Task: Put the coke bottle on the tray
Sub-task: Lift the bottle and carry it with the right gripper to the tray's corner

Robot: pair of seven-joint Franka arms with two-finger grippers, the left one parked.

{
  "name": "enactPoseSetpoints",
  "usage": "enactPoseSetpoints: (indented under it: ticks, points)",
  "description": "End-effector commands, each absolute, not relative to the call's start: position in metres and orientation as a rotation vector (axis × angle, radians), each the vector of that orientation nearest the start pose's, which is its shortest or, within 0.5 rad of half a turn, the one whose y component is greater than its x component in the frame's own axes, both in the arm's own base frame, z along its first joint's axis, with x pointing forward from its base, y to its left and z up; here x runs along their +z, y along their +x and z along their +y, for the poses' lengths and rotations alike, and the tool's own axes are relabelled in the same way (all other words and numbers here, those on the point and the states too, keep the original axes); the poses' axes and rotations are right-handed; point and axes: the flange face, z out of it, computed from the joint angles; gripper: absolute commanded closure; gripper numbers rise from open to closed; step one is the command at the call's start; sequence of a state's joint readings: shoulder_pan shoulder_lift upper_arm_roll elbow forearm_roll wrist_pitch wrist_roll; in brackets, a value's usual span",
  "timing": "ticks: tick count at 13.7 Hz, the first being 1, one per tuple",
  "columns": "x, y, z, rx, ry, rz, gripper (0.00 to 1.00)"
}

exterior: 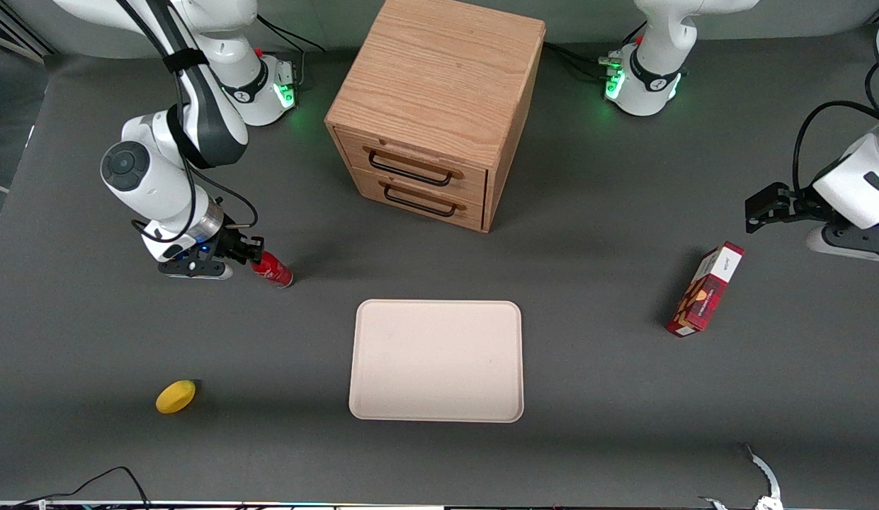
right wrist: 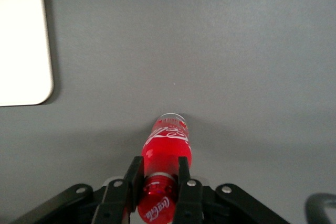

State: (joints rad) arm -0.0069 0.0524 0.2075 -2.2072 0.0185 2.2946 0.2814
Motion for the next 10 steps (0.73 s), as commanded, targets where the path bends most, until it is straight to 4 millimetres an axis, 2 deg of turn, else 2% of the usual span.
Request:
enactPoseSetpoints:
  ticks: [1,4,6,7,8,10]
  points:
    - [0.445,0.553,0.114,-0.033,-3.118,0.122,1.00]
    - [0.521,0.581,0.106,-0.006,-3.115,0.078,1.00]
    - [0.565,0.602,0.111,0.037,-3.101,0.082,1.00]
    - [0.580,0.614,0.115,0.071,-3.090,0.103,1.00]
    - [0.587,0.624,0.130,0.100,-3.081,0.123,1.00]
    - [0.591,0.647,0.160,0.089,-3.050,0.197,1.00]
